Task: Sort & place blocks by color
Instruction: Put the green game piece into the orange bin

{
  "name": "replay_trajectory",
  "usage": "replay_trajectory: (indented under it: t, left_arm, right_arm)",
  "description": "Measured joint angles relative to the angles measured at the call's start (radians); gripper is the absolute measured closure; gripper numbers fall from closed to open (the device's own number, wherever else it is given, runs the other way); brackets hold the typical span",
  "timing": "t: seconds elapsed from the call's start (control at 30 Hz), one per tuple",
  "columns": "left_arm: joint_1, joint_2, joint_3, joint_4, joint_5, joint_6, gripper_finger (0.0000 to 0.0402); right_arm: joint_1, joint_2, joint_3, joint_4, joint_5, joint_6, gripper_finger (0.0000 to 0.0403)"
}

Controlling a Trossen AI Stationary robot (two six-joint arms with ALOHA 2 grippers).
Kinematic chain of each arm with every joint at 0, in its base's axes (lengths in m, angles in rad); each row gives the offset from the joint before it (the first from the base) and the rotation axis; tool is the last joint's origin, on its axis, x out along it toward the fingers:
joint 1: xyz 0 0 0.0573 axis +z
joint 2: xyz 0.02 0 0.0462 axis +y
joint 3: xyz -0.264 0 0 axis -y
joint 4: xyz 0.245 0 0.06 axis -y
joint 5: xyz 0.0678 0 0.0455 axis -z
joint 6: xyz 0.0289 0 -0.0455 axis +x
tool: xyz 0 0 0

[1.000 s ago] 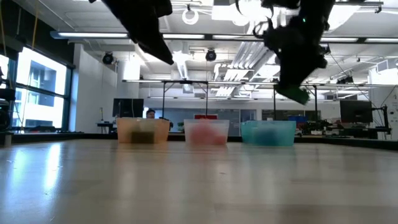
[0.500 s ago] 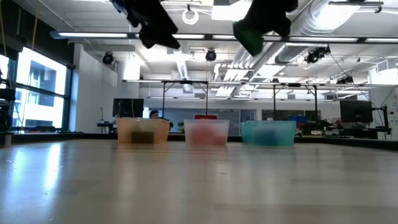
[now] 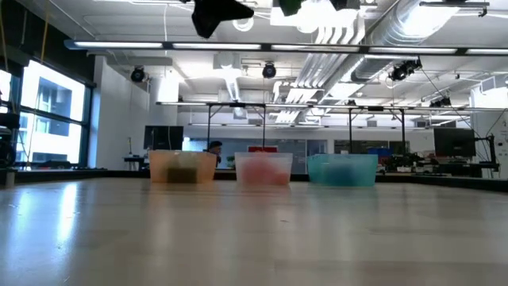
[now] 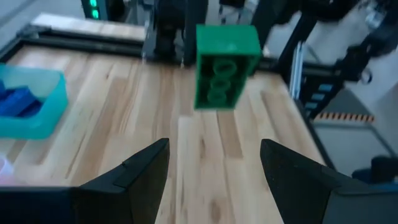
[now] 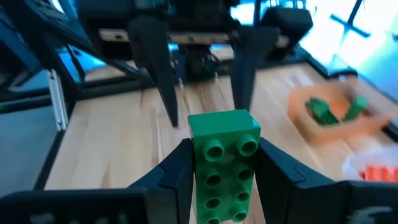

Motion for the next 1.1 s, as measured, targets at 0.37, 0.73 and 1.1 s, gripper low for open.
replay_trajectory:
  t: [0.37, 0.73, 1.1]
  left_arm:
    - [0.000, 0.000, 0.000, 0.146, -0.011, -0.038, 0.0161]
    - [0.000, 0.000, 0.000, 0.217, -0.027, -0.035, 0.0161]
    - [0.001, 0.000, 0.000, 0.228, -0.077, -0.035, 0.0161]
  right_arm:
    - [0.003, 0.000, 0.000, 0.160, 0.000, -0.099, 0.0292]
    - [-0.009, 0.000, 0.000, 0.195, 0.044, -0.099, 0.0291]
    - [-0.020, 0.000, 0.000, 0.279, 0.055, -0.098, 0.0291]
